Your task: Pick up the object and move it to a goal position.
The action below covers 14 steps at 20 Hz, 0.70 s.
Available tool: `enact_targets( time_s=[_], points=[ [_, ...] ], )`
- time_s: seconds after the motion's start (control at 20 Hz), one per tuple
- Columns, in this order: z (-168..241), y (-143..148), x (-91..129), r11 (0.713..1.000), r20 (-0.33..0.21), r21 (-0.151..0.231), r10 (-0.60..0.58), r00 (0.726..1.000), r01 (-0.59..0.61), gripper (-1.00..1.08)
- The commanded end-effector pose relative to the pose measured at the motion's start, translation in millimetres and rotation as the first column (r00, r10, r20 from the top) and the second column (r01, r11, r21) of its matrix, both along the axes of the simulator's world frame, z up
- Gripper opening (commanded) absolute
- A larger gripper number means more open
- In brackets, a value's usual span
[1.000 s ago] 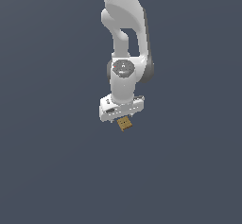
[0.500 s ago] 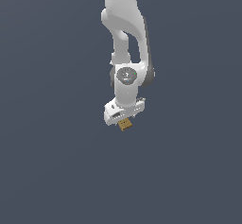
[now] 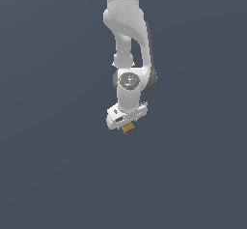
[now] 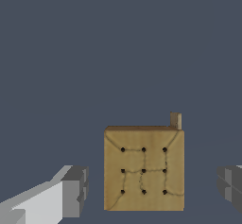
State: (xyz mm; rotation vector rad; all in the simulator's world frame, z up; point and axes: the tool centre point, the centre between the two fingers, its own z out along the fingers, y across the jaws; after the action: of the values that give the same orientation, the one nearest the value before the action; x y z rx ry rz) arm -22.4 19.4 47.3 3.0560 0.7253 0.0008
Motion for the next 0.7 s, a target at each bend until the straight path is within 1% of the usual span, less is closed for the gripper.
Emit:
enact_targets(
  time_s=[0.0, 0.2, 0.45, 0.5, 0.65],
  points=[
    [-12.3, 0.3, -0.9, 1.000, -0.001, 0.000, 0.002, 1.000, -0.002, 1.00],
    [-29.8, 0.2, -1.2, 1.000, -0.001, 0.000, 0.003, 1.000, -0.003, 1.00],
    [-36.6, 0.3, -0.3, 1.000, -0.001, 0.000, 0.004, 1.000, -0.004, 1.00],
    [-36.6, 0.3, -0.3, 1.000, -0.001, 0.000, 0.004, 1.000, -0.004, -1.00],
    [-36.6, 0.3, -0.3, 1.000, -0.001, 0.000, 0.004, 1.000, -0.004, -1.00]
  ],
)
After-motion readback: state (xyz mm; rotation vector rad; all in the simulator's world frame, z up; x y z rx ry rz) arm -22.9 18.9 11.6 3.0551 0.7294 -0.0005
